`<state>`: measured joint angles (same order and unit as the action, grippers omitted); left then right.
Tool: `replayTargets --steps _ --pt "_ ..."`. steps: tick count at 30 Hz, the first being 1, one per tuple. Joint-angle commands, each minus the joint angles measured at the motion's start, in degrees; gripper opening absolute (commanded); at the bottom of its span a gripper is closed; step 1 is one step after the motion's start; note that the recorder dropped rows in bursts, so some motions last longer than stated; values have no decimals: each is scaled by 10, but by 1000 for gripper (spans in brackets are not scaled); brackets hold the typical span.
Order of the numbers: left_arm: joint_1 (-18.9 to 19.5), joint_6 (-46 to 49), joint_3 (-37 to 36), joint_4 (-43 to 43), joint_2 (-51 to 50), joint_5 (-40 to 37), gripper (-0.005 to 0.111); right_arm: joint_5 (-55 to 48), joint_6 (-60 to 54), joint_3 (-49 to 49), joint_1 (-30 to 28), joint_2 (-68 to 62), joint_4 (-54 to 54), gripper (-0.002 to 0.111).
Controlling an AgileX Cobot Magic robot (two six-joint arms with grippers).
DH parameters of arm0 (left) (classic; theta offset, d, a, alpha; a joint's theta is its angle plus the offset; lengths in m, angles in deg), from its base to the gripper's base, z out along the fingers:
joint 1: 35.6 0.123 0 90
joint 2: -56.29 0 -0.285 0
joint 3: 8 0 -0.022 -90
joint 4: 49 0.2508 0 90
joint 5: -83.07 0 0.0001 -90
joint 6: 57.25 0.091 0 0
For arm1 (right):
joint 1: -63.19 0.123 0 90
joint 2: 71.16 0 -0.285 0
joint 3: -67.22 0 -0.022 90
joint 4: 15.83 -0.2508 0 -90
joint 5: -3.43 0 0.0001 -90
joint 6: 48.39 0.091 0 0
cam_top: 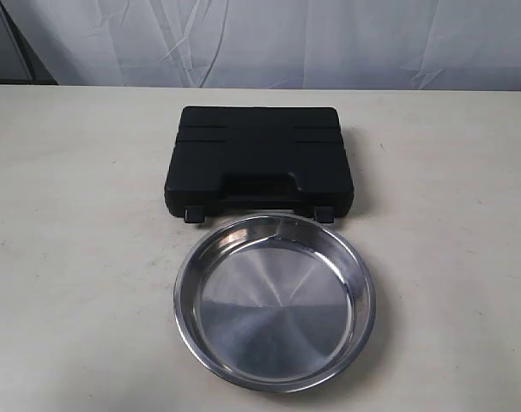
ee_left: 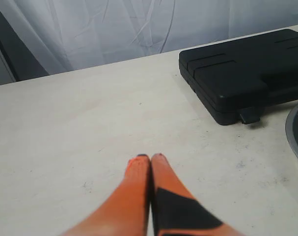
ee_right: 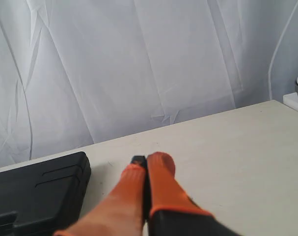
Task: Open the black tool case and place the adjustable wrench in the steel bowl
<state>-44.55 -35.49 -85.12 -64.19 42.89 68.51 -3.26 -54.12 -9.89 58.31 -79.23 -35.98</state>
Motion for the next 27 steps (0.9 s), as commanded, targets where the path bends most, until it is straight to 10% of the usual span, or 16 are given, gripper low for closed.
replayTargets --steps 1,11,21,27 --pt "-4 -2 -1 -2 3 9 0 4 -3 -1 -3 3 -1 0" --pt "-4 -2 -1 -2 3 9 0 18 -3 -1 -3 3 1 0" --pt "-4 -2 -1 -2 3 9 0 243 241 -1 -3 3 -386 0" --pt "-4 -2 -1 -2 3 9 0 467 106 -1 -3 3 -388 0"
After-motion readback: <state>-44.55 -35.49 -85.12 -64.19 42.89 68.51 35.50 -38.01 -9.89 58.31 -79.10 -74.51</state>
